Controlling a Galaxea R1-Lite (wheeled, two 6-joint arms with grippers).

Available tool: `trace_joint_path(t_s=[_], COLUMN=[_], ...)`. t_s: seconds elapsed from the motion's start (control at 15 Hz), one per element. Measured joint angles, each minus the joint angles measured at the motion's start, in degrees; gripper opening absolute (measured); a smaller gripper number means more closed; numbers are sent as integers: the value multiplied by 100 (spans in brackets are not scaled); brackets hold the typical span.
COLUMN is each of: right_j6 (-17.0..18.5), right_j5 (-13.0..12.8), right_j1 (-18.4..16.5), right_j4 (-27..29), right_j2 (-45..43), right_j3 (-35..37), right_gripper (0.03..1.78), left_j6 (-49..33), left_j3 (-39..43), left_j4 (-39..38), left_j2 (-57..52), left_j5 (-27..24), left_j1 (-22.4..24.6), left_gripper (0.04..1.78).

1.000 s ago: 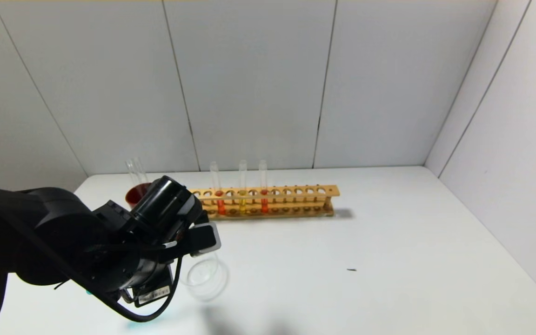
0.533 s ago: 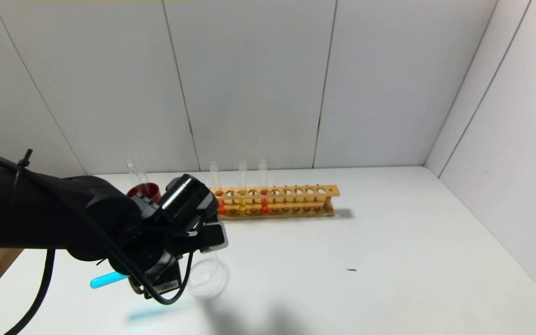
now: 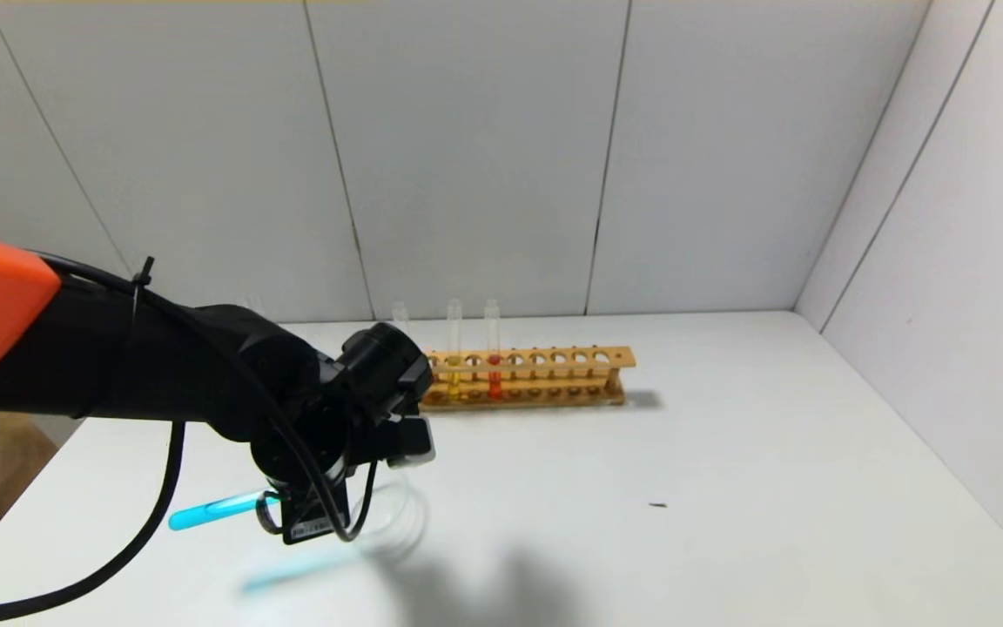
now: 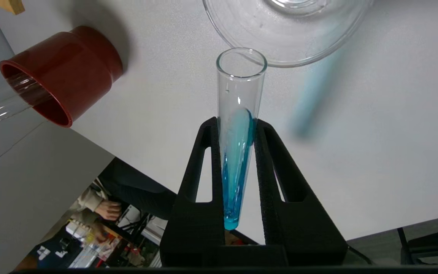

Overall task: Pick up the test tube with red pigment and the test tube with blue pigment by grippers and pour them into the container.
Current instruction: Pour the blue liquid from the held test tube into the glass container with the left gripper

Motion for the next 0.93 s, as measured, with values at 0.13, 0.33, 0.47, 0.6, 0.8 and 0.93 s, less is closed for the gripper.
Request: trace_joint_path(t_s=[0.13, 0.33, 0.47, 0.6, 0.8, 0.93], right_j6=[-1, 0, 2, 2, 2, 2], right_j5=[0, -2, 0, 0, -2, 2], right_j1=[0, 0, 0, 0, 0, 0], right_j4=[2, 2, -2, 0, 0, 0], right_j2=[0, 0, 0, 0, 0, 0], right_j3=[0, 0, 0, 0, 0, 0], right_gripper=[171, 171, 171, 171, 171, 171], left_j6=[5, 2, 2, 22, 24, 20], left_j3=[-216, -458, -649, -847, -1185, -1268], left_j4=[99, 236, 521, 750, 1285, 1331], left_j2=[151, 394, 523, 610, 703, 745], left_j5=[4, 4, 30, 129, 196, 204], left_j1=[12, 20, 26, 48, 52, 52], left_gripper=[32, 32, 32, 32, 32, 32])
